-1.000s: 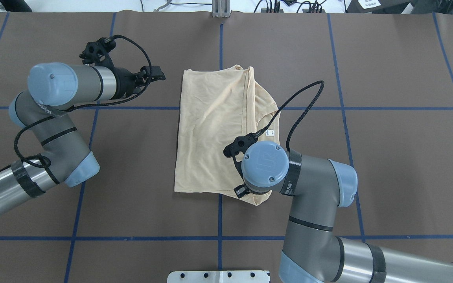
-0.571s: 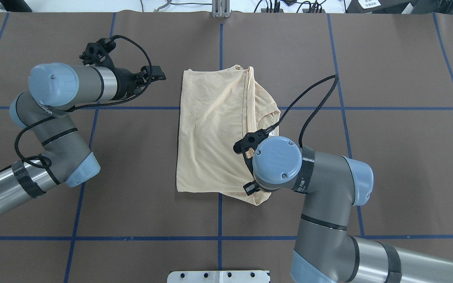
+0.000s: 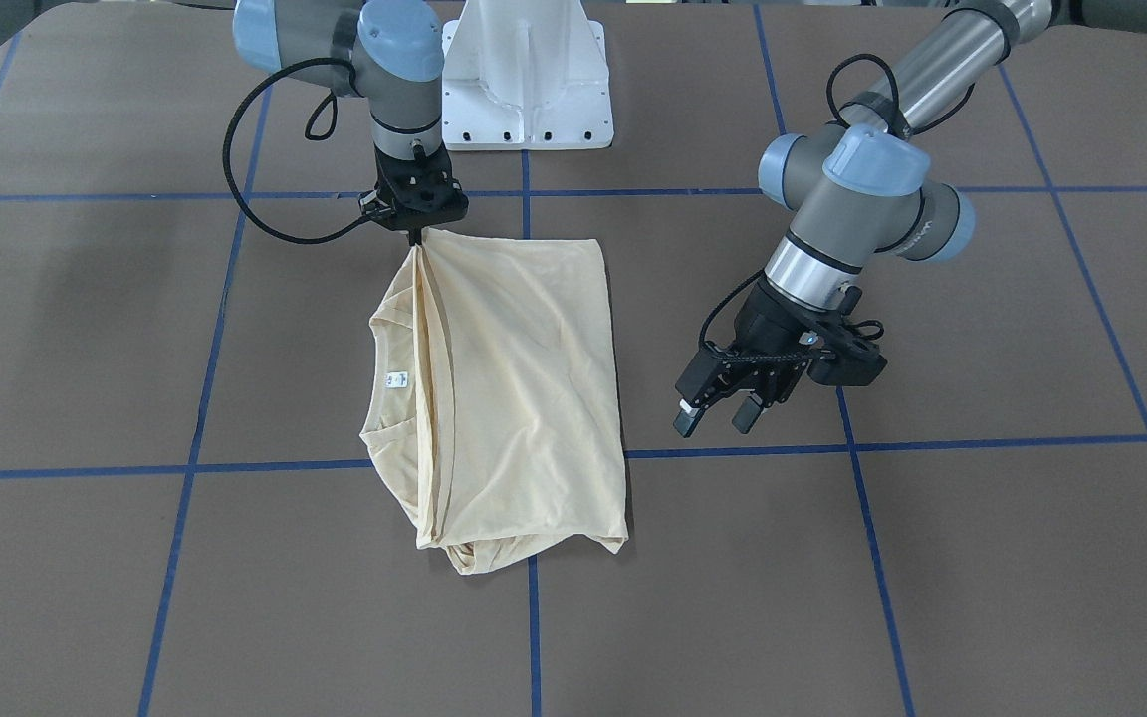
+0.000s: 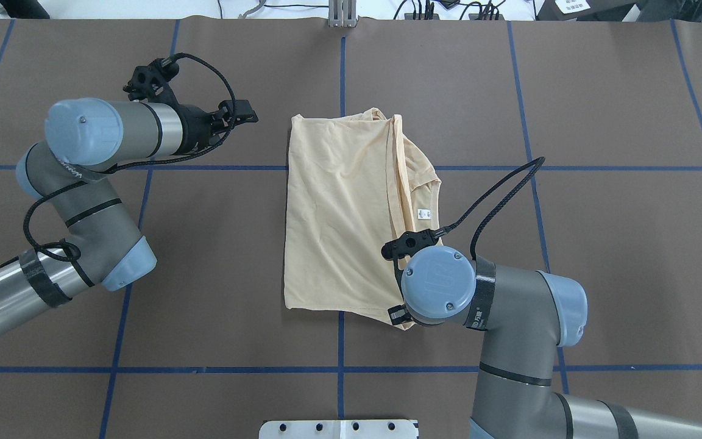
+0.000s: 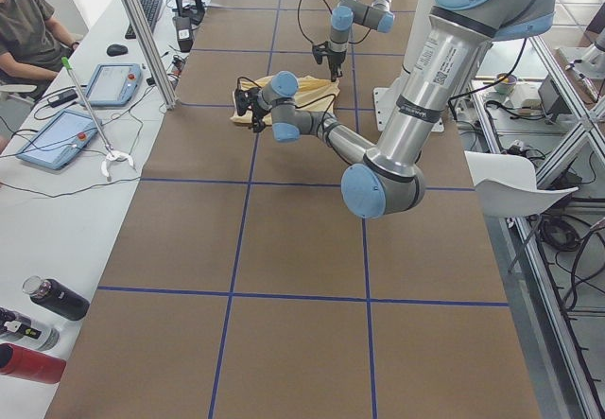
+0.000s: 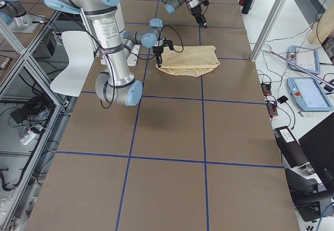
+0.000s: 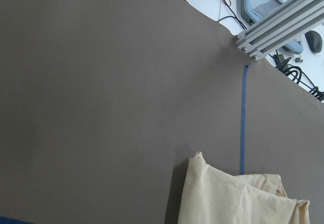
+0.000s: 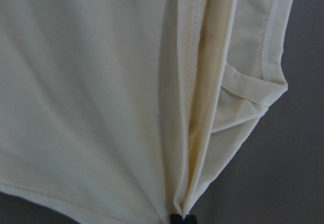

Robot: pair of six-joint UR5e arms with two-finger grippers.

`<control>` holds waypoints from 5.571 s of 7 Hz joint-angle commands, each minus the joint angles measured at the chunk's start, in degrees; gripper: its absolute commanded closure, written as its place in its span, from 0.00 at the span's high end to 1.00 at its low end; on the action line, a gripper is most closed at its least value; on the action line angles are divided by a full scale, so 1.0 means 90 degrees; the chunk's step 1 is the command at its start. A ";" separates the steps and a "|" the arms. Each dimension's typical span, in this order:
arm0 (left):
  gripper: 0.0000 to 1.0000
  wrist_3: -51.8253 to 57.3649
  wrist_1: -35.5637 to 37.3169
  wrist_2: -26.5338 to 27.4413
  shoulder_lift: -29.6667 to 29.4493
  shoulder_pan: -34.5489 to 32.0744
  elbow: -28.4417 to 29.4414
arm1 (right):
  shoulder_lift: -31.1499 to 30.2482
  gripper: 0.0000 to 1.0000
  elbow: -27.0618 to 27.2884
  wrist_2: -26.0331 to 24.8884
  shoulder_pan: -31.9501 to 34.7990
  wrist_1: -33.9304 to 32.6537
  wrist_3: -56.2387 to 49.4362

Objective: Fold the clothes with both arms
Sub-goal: 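Pull the folded edge toward the robot with the right gripper, then move the left gripper to the shirt's other near corner and grasp it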

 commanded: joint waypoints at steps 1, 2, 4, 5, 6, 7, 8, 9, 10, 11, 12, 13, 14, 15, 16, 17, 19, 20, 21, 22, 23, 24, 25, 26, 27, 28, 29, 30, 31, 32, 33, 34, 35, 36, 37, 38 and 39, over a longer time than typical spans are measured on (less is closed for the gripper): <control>0.99 -0.0010 -0.0003 0.0023 0.0003 0.0003 0.0017 | 0.0001 0.68 -0.0008 0.0000 0.0113 0.0003 0.0359; 0.99 -0.0010 -0.0003 0.0023 0.0003 0.0003 0.0027 | 0.0011 0.70 0.0012 0.0010 0.0124 0.0032 0.0961; 0.99 -0.0001 -0.0003 0.0023 0.0003 0.0003 0.0027 | -0.0096 0.70 -0.0007 0.0020 0.0163 0.0965 0.2444; 0.99 -0.0001 -0.0003 0.0023 0.0003 0.0003 0.0027 | -0.0164 0.66 -0.0007 0.0010 0.0172 0.1192 0.3399; 0.99 -0.0001 0.0006 0.0023 -0.0007 0.0003 0.0037 | -0.0358 0.64 -0.0017 0.0010 0.0163 0.1572 0.4462; 0.99 -0.0001 0.0006 0.0023 -0.0007 0.0013 0.0046 | -0.0573 0.64 -0.0017 -0.0009 0.0163 0.2030 0.5159; 0.99 -0.0001 0.0006 0.0023 -0.0016 0.0013 0.0047 | -0.0730 0.65 -0.0027 -0.0048 0.0114 0.2083 0.5534; 0.99 -0.0001 0.0006 0.0023 -0.0016 0.0013 0.0047 | -0.0741 0.65 -0.0027 -0.0097 0.0104 0.2074 0.5615; 0.99 -0.0001 0.0006 0.0023 -0.0016 0.0013 0.0047 | -0.0731 0.65 -0.0046 -0.0097 0.0085 0.2083 0.5674; 0.99 -0.0001 0.0006 0.0023 -0.0016 0.0013 0.0047 | -0.0722 0.66 -0.0075 -0.0098 0.0046 0.2083 0.5800; 1.00 -0.0001 0.0006 0.0023 -0.0016 0.0013 0.0037 | -0.0712 0.66 -0.0095 -0.0098 0.0046 0.2083 0.5888; 0.99 -0.0001 0.0006 0.0023 -0.0016 0.0013 0.0037 | -0.0702 0.66 -0.0095 -0.0107 0.0036 0.2083 0.5928; 0.99 -0.0001 0.0006 0.0023 -0.0016 0.0013 0.0037 | -0.0702 0.65 -0.0105 -0.0107 0.0036 0.2083 0.5938; 0.99 -0.0001 0.0006 0.0023 -0.0007 0.0013 0.0037 | -0.0702 0.54 -0.0134 -0.0107 0.0036 0.2083 0.5948; 0.99 -0.0010 0.0006 0.0023 -0.0007 0.0013 0.0027 | -0.0702 0.41 -0.0163 -0.0107 0.0036 0.2083 0.6044; 0.99 -0.0010 0.0006 0.0023 -0.0007 0.0013 0.0027 | -0.0702 0.25 -0.0164 -0.0107 0.0036 0.2083 0.6103; 0.99 -0.0010 0.0006 0.0023 -0.0007 0.0013 0.0017 | -0.0712 0.00 -0.0164 -0.0098 0.0036 0.2083 0.6241; 0.99 -0.0030 0.0006 0.0023 -0.0007 0.0003 0.0017 | -0.0664 0.00 -0.0154 -0.0117 0.0036 0.2093 0.6260; 0.99 -0.0156 0.0006 0.0023 -0.0007 0.0003 0.0027 | -0.0653 0.00 -0.0086 -0.0146 0.0055 0.2122 0.6357; 0.99 -0.0737 -0.0013 0.0032 -0.0016 0.0013 -0.0012 | -0.0644 0.00 0.0040 -0.0137 0.0123 0.2123 0.6648; 0.99 -0.1555 -0.0023 0.0265 -0.0007 0.0042 -0.0099 | -0.0653 0.00 0.0109 -0.0108 0.0153 0.2123 0.6941; 0.99 -0.1979 -0.0004 0.0547 0.0129 0.0351 -0.0351 | -0.0644 0.00 0.0129 -0.0078 0.0153 0.2123 0.7214; 0.99 -0.2611 0.0006 0.0908 0.0323 0.0712 -0.0654 | -0.0653 0.00 0.0158 -0.0088 0.0153 0.2123 0.7353; 0.99 -0.3237 0.0016 0.1356 0.0577 0.1151 -0.0908 | -0.0711 0.00 0.0168 -0.0078 0.0153 0.2113 0.7364; 0.99 -0.3852 0.0180 0.1660 0.0811 0.1590 -0.1365 | -0.0722 0.00 0.0159 -0.0078 0.0153 0.2113 0.7383; 0.99 -0.4283 0.0685 0.1886 0.0930 0.2001 -0.1853 | -0.0731 0.00 0.0139 -0.0068 0.0153 0.2113 0.7673; 0.98 -0.4616 0.1106 0.2255 0.0931 0.2440 -0.2003 | -0.0741 0.00 0.0149 -0.0068 0.0153 0.2161 0.7802; 0.98 -0.4736 0.1197 0.2491 0.0931 0.2725 -0.2004 | -0.0751 0.00 0.0139 -0.0068 0.0153 0.2258 0.8171; 0.96 -0.4901 0.1633 0.2716 0.0911 0.3008 -0.2004 | -0.0751 0.00 0.0120 -0.0068 0.0153 0.2346 0.8290; 0.94 -0.5009 0.1869 0.2786 0.0902 0.3214 -0.1985 | -0.0770 0.00 0.0100 -0.0068 0.0153 0.2347 0.8533; 0.92 -0.5039 0.1881 0.2864 0.0911 0.3370 -0.1917 | -0.0780 0.00 0.0100 -0.0068 0.0143 0.2347 0.8603; 0.89 -0.5040 0.1901 0.2884 0.0873 0.3391 -0.1897 | -0.0790 0.00 0.0100 -0.0068 0.0143 0.2347 0.8614; 0.87 -0.5040 0.1920 0.2913 0.0892 0.3459 -0.1887 | -0.0780 0.00 0.0100 -0.0078 0.0143 0.2347 0.8662; 0.79 -0.5040 0.1930 0.2913 0.0853 0.3470 -0.1897 | -0.0780 0.00 0.0100 -0.0068 0.0134 0.2347 0.8721; 0.62 -0.5049 0.1930 0.2913 0.0853 0.3518 -0.1887 | -0.0780 0.00 0.0110 -0.0068 0.0143 0.2347 0.8721; 0.48 -0.5127 0.1930 0.2913 0.0843 0.3518 -0.1897 | -0.0780 0.00 0.0119 -0.0078 0.0143 0.2347 0.8731; 0.40 -0.5128 0.1930 0.2923 0.0833 0.3518 -0.1897 | -0.0771 0.00 0.0129 -0.0068 0.0134 0.2347 0.8731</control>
